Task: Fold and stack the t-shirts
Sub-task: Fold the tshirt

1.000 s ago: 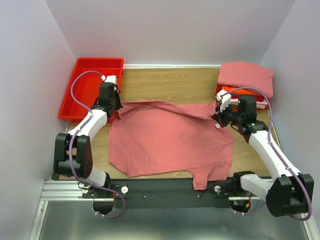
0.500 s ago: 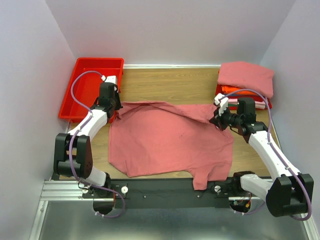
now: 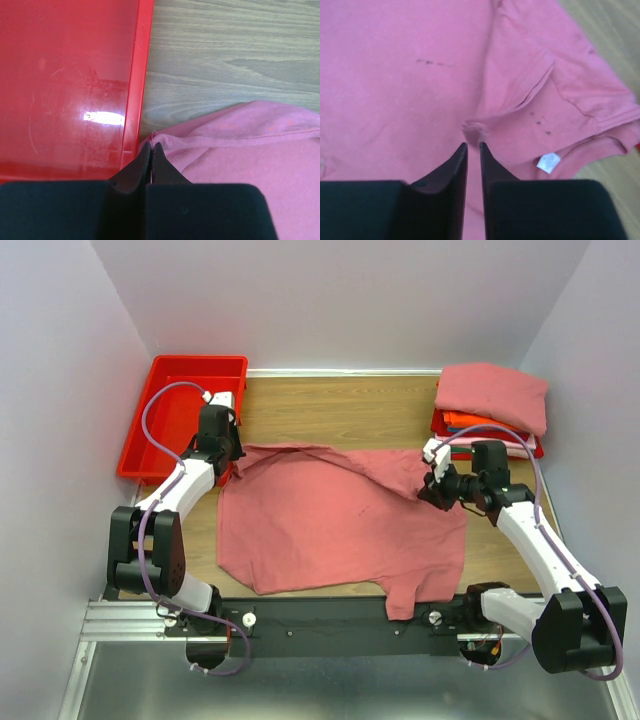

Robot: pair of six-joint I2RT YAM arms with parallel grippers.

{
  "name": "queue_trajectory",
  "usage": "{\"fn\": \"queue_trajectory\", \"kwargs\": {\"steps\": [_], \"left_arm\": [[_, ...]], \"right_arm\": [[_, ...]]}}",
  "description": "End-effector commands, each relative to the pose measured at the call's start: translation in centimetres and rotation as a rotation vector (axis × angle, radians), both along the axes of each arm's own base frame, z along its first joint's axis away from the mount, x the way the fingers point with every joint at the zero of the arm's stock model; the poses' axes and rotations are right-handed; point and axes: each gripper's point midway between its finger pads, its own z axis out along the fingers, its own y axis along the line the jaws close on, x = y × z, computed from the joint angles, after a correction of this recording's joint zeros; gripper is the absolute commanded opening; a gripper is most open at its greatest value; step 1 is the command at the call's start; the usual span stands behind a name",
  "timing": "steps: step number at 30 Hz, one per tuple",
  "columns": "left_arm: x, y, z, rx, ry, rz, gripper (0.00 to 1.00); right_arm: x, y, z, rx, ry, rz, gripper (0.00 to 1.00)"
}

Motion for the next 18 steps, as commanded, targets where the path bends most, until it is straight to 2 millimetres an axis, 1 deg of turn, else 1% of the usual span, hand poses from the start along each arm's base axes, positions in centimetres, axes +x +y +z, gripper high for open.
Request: {"fn": "queue_trajectory", "kwargs": {"steps": [1, 2, 3, 4, 5, 7, 8, 9, 10, 11, 13, 17, 18], "left_arm": [[0.2, 0.1, 1.3, 0.012, -0.036, 0.01, 0.0], [0.2, 0.0, 1.2, 0.011, -0.034, 0.009, 0.0], [0.1, 0.1, 1.3, 0.014, -0.036, 0.008, 0.0], [0.1, 0.1, 1.3, 0.016, -0.036, 0.008, 0.0], [0.2, 0.1, 1.2, 0.019, -0.034, 0.009, 0.0], [0.2, 0.2, 1.4, 0.02, -0.038, 0.009, 0.0], [0.2, 0.1, 1.4, 0.02, -0.039, 0.007, 0.0], [0.1, 0.1, 1.4, 0.019, -0.038, 0.008, 0.0], [0.1, 0.1, 1.4, 0.018, -0.039, 0.007, 0.0], [0.1, 0.1, 1.3, 0.019, -0.036, 0.007, 0.0], [0.1, 0.2, 1.5, 0.019, -0.041, 0.008, 0.0], [0.1, 0.2, 1.6, 0.022, -0.044, 0.011, 0.0], [0.1, 0.2, 1.6, 0.022, -0.044, 0.011, 0.0]], "right_arm": [[-2.8, 0.2, -1.5, -0.018, 0.077, 0.097, 0.35], [-2.7, 0.0, -1.3, -0.028, 0.07, 0.092, 0.54], [-2.4, -0.4, -1.0, -0.051, 0.056, 0.067, 0.57], [-2.2, -0.4, -0.7, -0.046, 0.053, 0.06, 0.57], [-1.2, -0.9, 0.4, -0.069, 0.013, 0.029, 0.58], [-0.3, -0.9, 1.5, -0.046, 0.01, -0.015, 0.58], [0.2, -0.6, 1.5, -0.032, 0.032, -0.019, 0.58], [0.8, -0.4, 2.3, -0.014, 0.03, -0.024, 0.58], [1.0, 0.2, 2.7, 0.022, 0.05, -0.019, 0.58], [1.4, 0.5, 2.2, 0.035, 0.081, -0.016, 0.58], [1.5, 1.1, 1.9, 0.073, 0.116, -0.009, 0.57], [1.6, 1.0, 1.0, 0.068, 0.142, -0.024, 0.58], [1.6, 0.9, 1.1, 0.066, 0.132, -0.027, 0.59]]}}
